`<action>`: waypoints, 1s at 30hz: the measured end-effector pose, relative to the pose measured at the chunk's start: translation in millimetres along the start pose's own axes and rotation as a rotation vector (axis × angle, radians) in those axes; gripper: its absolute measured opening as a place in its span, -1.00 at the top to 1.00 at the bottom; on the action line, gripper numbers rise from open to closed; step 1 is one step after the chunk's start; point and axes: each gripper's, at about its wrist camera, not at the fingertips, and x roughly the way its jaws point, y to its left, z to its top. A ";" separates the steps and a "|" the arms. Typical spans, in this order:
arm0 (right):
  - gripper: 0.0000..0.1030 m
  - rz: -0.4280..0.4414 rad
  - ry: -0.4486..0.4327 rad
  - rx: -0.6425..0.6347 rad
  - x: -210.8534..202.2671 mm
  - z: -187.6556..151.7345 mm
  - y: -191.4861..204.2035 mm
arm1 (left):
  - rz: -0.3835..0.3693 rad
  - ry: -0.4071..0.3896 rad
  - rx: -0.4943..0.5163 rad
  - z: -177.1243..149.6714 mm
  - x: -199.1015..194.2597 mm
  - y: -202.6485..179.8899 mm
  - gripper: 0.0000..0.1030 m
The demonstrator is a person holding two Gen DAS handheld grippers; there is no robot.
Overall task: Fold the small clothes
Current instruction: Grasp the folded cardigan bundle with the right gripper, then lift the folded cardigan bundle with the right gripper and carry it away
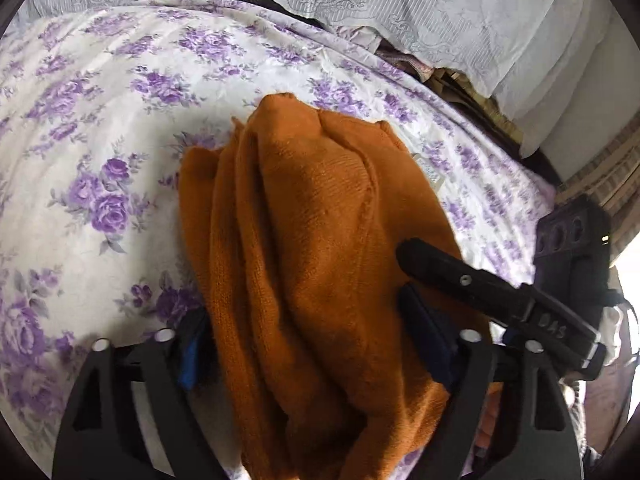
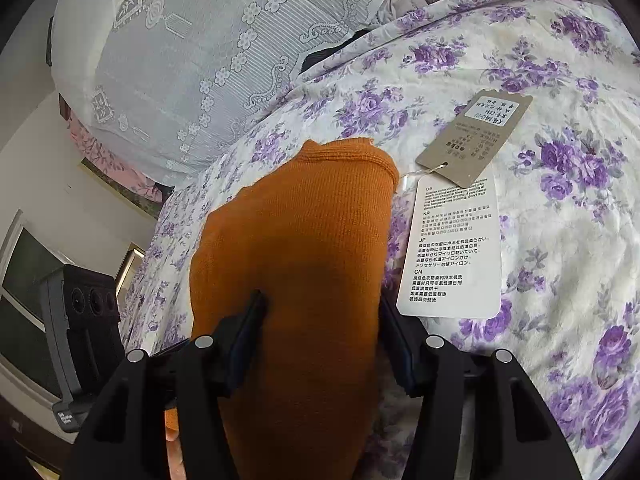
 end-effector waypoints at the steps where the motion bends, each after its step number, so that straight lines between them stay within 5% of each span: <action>1: -0.02 -0.002 -0.002 -0.005 0.1 0.2 0.8 | 0.001 -0.009 0.009 -0.4 -1.4 -2.0 -0.35; 5: 0.18 -0.011 -0.038 -0.054 -5.2 -2.7 9.7 | 0.022 -0.056 0.049 -2.7 -9.7 -11.1 0.05; 8: 0.21 -0.018 -0.060 -0.087 -9.1 -3.7 16.4 | 0.023 -0.081 0.056 -3.3 -16.1 -14.0 0.15; 30: 0.25 0.035 -0.021 -0.223 -43.6 -56.7 70.7 | 0.122 -0.139 0.019 -67.5 -87.9 -20.5 0.21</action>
